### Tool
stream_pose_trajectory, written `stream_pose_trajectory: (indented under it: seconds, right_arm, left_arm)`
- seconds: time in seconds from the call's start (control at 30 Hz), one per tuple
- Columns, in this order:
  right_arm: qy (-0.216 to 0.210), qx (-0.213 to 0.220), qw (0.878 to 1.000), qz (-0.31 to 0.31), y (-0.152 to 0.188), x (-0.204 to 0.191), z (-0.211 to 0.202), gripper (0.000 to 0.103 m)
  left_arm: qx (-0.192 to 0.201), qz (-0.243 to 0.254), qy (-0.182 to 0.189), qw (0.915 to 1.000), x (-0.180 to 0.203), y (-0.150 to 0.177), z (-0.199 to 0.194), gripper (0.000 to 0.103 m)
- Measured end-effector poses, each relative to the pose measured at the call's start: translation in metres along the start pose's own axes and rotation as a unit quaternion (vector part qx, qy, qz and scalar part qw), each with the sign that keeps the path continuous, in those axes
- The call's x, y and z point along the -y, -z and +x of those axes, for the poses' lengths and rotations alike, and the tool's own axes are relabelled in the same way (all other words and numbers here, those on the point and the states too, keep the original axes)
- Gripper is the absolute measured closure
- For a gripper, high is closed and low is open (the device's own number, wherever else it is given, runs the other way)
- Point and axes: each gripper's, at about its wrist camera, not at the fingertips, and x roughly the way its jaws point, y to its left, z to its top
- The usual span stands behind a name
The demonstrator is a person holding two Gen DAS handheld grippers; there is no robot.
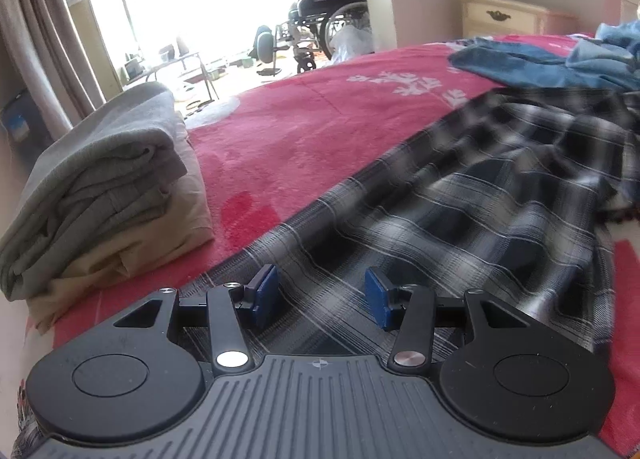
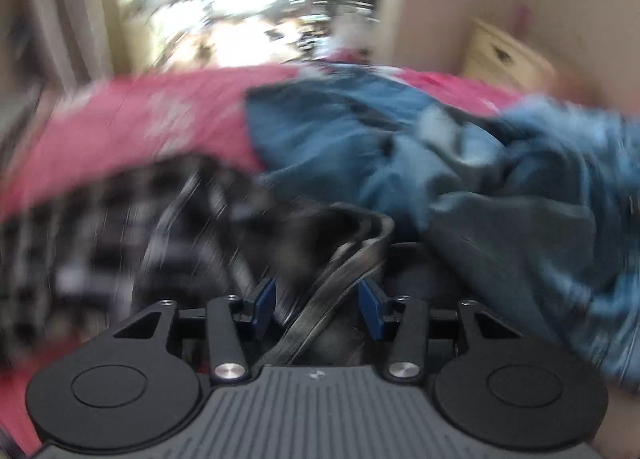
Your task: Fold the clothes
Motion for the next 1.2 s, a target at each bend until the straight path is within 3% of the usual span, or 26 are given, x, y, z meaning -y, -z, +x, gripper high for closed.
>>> stream_pose_trajectory:
  seconds: [0.13,0.23,0.27,0.3,0.33,0.37,0.47,0.53,0.6,0.67,0.77,0.87,0.9,1.03,1.13,1.2]
  right_arm:
    - [0.032,-0.005,0.993,-0.114,0.017,-0.039,0.005,0.048]
    - [0.057,-0.019,0.984,-0.166,0.031,-0.055,0.012,0.052]
    - [0.058,-0.016,0.988,-0.143,0.032,-0.047,0.011,0.059]
    - [0.057,-0.011,0.992,-0.112,0.032,-0.037,0.009,0.072]
    - [0.057,-0.007,0.995,-0.081,0.032,-0.028,0.007,0.094]
    - [0.056,-0.003,0.997,-0.050,0.032,-0.018,0.005,0.100]
    - [0.047,0.031,0.996,0.067,0.035,0.018,-0.014,0.100]
    - [0.043,0.056,0.983,0.167,0.043,0.048,-0.031,0.100]
    - [0.028,0.076,0.960,0.270,0.058,0.079,-0.040,0.100]
    - [0.023,0.067,0.933,0.352,0.076,0.104,-0.038,0.100]
    - [0.017,0.037,0.901,0.433,0.100,0.128,-0.028,0.099]
    - [0.026,0.026,0.885,0.465,0.111,0.136,-0.027,0.093]
    - [0.030,0.033,0.886,0.462,0.110,0.137,-0.030,0.089]
    - [0.023,0.067,0.927,0.369,0.081,0.122,-0.038,0.084]
    - [0.013,0.073,0.968,0.240,0.040,0.098,-0.025,0.076]
    - [0.010,0.072,0.987,0.145,0.013,0.079,-0.010,0.073]
  left_arm:
    - [0.000,0.008,0.005,1.0000,0.006,0.003,-0.007,0.055]
    - [-0.002,0.014,0.005,0.9999,0.009,0.005,-0.008,0.055]
    - [-0.003,0.016,0.004,0.9999,0.009,0.006,-0.008,0.055]
    - [-0.004,0.018,0.002,0.9998,0.010,0.007,-0.008,0.055]
    - [-0.005,0.017,0.002,0.9998,0.009,0.007,-0.007,0.055]
    - [-0.006,0.017,0.001,0.9998,0.009,0.008,-0.007,0.055]
    - [-0.010,0.016,-0.005,0.9998,0.007,0.010,-0.004,0.055]
    - [-0.014,0.012,-0.008,0.9998,0.005,0.011,-0.002,0.055]
    - [-0.016,0.009,-0.010,0.9998,0.004,0.011,-0.001,0.055]
    - [-0.018,0.009,-0.011,0.9997,0.003,0.012,0.000,0.055]
    - [-0.020,0.013,-0.012,0.9997,0.004,0.013,0.002,0.055]
    - [-0.020,0.015,-0.013,0.9996,0.003,0.013,0.003,0.055]
    - [-0.020,0.014,-0.014,0.9996,0.003,0.013,0.004,0.055]
    - [-0.020,0.012,-0.016,0.9996,0.003,0.011,0.008,0.055]
    - [-0.019,0.011,-0.017,0.9996,0.003,0.011,0.010,0.055]
    - [-0.019,0.010,-0.017,0.9996,0.003,0.011,0.010,0.055]
